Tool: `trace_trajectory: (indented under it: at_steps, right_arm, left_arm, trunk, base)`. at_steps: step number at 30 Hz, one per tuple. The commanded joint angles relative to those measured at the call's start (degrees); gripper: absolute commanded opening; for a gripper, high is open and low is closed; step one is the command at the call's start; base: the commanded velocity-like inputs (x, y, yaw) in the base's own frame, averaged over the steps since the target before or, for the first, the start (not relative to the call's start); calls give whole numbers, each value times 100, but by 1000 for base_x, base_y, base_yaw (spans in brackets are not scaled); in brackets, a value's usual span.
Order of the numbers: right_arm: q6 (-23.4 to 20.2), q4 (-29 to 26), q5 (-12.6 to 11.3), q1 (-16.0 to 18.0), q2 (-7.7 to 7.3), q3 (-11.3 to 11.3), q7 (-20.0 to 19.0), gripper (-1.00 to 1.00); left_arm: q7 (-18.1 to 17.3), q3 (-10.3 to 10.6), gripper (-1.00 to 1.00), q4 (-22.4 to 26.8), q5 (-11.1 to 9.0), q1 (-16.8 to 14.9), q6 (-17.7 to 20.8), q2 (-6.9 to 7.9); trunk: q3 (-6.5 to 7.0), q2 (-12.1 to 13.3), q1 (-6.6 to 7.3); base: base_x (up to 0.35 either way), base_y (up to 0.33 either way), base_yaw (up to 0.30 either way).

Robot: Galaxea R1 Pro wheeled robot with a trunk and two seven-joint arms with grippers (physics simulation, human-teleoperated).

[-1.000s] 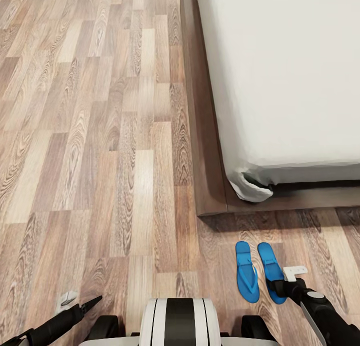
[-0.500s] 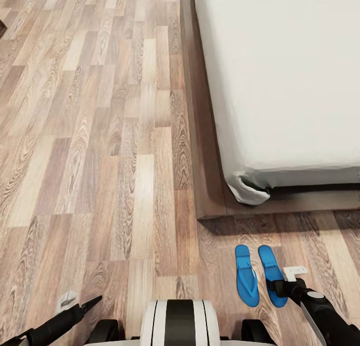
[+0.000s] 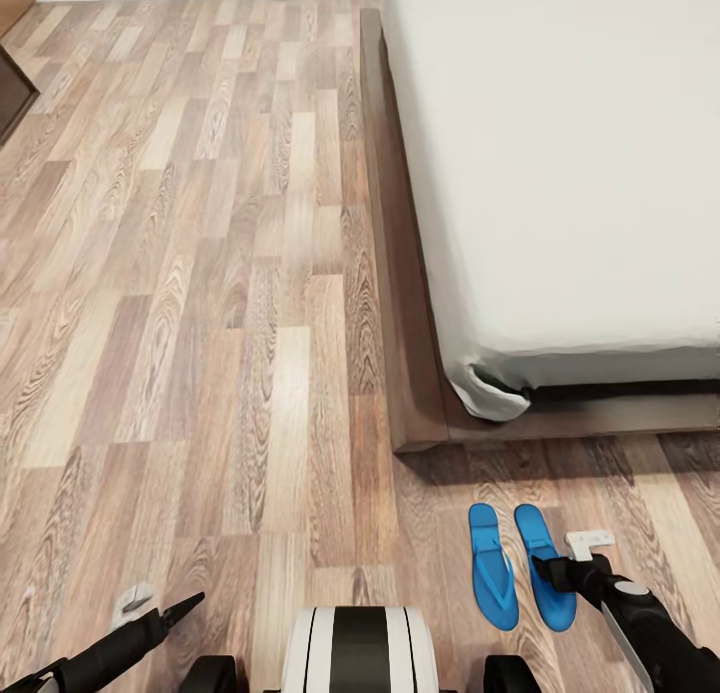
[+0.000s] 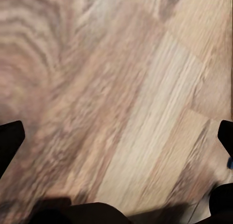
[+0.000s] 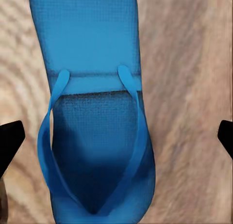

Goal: In the bedroom, move the book from the bed onto either nightstand, and place the two sandals side by side next to the bed.

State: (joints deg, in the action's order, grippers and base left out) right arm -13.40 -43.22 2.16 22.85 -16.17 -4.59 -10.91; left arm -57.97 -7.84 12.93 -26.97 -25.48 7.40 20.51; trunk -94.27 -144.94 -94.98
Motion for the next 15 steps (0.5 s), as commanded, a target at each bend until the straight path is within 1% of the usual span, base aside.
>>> trace_trajectory:
  at_steps: [1,4,6,7,9,10,11,12,13,14,15]
  right_arm:
    - [-33,-39,23,0,4,-22,-42,100]
    - [-41,-310,12,0,2,-26,-53,100]
    - [-57,-660,-26,-6,1,-31,-56,100]
    - [-90,-958,-83,-20,1,-35,-58,100]
    - [-154,-1262,-173,-93,0,-37,-59,100]
    - [-247,-1531,-301,-257,0,-39,-59,100]
    - [-300,-1647,-381,-358,0,-39,-59,100]
    - [-407,-1832,-577,-559,-12,-43,-63,100]
    - [-543,-2018,-1155,-815,-50,-49,-127,100]
    - [-577,-2047,-1527,-881,-62,-53,-284,100]
    - [-589,-2051,-1721,-907,-73,-54,-416,100]
  left_arm:
    - [-22,-7,100,-1,-26,-1,60,0]
    - [-15,-7,100,-1,-25,-1,60,-2]
    - [-10,-7,100,-1,-25,-1,60,-3]
    - [-8,-7,100,-1,-24,-1,60,-3]
    - [-6,-7,100,-1,-23,-1,60,-3]
    - [-5,-7,100,-1,-23,-1,60,-2]
    - [-5,-7,100,-1,-24,-1,60,-2]
    - [-6,-7,100,-1,-22,-1,60,-3]
    - [-10,-7,100,-1,-23,-1,60,-3]
    - [-11,-7,100,-1,-23,-1,60,-3]
    - [-11,-7,100,-1,-24,-1,60,-3]
  trunk:
    - [20,0,3]
    - [86,4,11]
    - [131,7,16]
    - [153,8,19]
    - [197,11,24]
    - [219,12,26]
    - [241,14,29]
    - [264,15,31]
    - [286,16,34]
    - [308,18,37]
    - [330,19,39]
  base:
    - [0,0,0]
    - [0,0,0]
    - [0,0,0]
    - [0,0,0]
    - [0,0,0]
    - [0,0,0]
    - [0,0,0]
    - [0,0,0]
    - [0,0,0]
    - [0,0,0]
    - [0,0,0]
